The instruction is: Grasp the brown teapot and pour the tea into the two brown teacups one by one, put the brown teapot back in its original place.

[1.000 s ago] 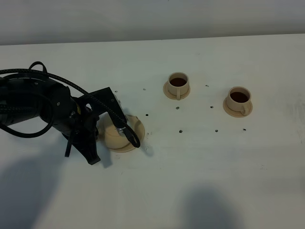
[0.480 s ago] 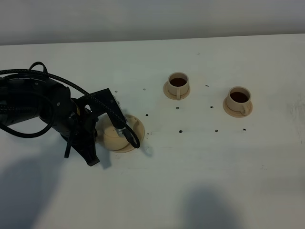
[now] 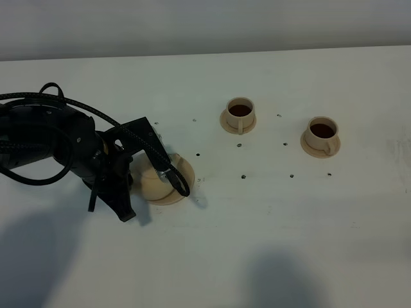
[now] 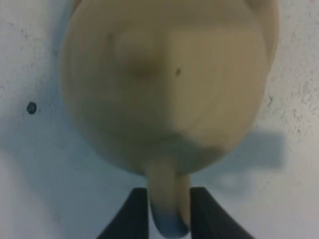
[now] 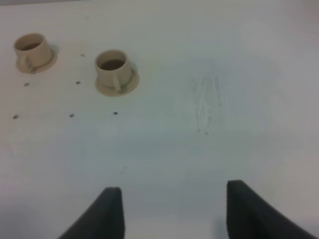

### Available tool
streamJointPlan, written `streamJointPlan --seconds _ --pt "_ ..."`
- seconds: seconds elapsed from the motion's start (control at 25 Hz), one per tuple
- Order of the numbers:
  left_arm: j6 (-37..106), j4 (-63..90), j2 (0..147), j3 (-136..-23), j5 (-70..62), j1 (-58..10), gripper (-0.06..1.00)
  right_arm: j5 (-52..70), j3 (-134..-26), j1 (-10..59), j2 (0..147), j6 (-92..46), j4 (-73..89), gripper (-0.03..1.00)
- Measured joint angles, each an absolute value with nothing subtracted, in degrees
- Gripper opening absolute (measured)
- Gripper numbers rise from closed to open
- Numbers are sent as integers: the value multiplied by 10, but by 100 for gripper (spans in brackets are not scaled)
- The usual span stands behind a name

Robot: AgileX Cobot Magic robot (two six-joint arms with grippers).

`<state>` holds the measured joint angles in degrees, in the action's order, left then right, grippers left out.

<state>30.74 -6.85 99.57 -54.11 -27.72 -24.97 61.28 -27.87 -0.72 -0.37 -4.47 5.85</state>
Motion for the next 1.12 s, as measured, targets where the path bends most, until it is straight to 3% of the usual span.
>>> streamJointPlan --seconds 0.2,0.64,1.12 --pt "306 -68 996 -541 -275 -250 35 613 -279 -7 -4 -45 58 45" --pt "305 -67 987 -541 -278 -250 36 613 -279 -7 -4 -45 58 45" --pt "305 -67 763 -541 -376 -250 36 613 -279 -7 -4 -45 58 45"
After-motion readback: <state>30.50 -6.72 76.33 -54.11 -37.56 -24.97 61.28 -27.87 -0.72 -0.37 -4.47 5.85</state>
